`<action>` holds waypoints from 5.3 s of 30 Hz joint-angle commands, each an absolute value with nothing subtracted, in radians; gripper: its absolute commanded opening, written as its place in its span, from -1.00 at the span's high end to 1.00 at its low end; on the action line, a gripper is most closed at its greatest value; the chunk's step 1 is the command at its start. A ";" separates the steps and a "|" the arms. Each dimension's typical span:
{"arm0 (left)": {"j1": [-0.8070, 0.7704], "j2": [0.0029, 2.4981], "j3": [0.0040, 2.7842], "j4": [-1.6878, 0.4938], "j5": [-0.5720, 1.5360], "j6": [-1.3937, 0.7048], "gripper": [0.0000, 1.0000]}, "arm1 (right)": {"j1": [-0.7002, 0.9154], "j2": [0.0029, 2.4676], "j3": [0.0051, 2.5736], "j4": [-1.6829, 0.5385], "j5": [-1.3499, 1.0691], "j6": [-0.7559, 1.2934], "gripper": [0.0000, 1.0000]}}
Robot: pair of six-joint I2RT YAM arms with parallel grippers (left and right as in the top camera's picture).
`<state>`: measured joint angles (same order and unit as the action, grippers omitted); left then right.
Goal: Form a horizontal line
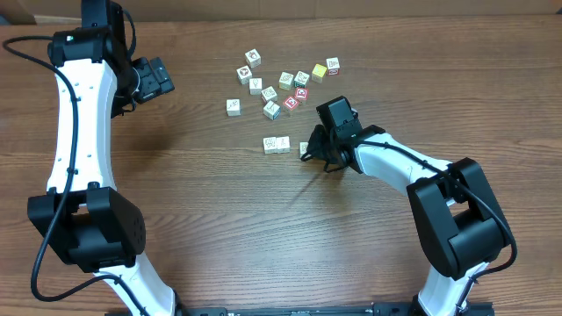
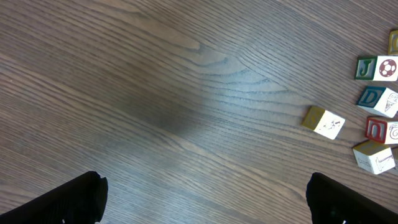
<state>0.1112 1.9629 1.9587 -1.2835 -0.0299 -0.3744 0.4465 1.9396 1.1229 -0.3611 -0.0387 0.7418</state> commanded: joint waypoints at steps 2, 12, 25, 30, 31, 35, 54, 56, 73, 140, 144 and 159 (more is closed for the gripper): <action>0.100 1.958 1.965 -1.282 -0.026 -0.382 -0.99 | 0.446 1.963 1.119 -0.401 -0.084 0.756 0.82; 0.100 1.958 1.965 -1.282 -0.026 -0.382 -0.99 | 0.446 1.962 1.119 -0.482 -0.100 0.759 0.83; 0.100 1.958 1.965 -1.282 -0.026 -0.382 -1.00 | 0.453 1.963 1.119 -0.544 -0.158 0.759 0.93; 0.100 1.958 1.965 -1.282 -0.026 -0.382 -1.00 | 0.478 1.963 1.119 -0.522 -0.159 0.759 0.93; 0.100 1.958 1.965 -1.282 -0.026 -0.382 -1.00 | 0.485 1.963 1.119 -0.514 -0.159 0.759 0.93; 0.100 1.958 1.965 -1.282 -0.026 -0.382 -1.00 | 0.496 1.962 1.119 -0.483 -0.139 0.757 0.93; 0.100 1.958 1.965 -1.282 -0.026 -0.382 -1.00 | 0.496 1.963 1.119 -0.424 -0.088 0.751 0.93; 0.100 1.958 1.965 -1.282 -0.026 -0.382 -0.99 | 0.496 1.963 1.119 -0.423 -0.087 0.751 0.93; 0.100 1.958 1.965 -1.282 -0.026 -0.382 -0.99 | 0.496 1.963 1.119 -0.413 -0.091 0.752 0.92; 0.100 1.958 1.965 -1.282 -0.026 -0.382 -1.00 | 0.506 1.963 1.119 -0.363 -0.136 0.752 0.93; 0.100 1.958 1.965 -1.282 -0.026 -0.382 -0.99 | 0.506 1.963 1.119 -0.378 -0.137 0.752 0.93; 0.098 1.958 1.965 -1.282 -0.026 -0.382 -1.00 | 0.419 1.962 1.119 -0.446 -0.105 0.752 0.93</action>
<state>0.1070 1.9629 1.9587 -1.2835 -0.0303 -0.3744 0.4389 1.9396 1.1385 -0.4511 -0.1677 0.7555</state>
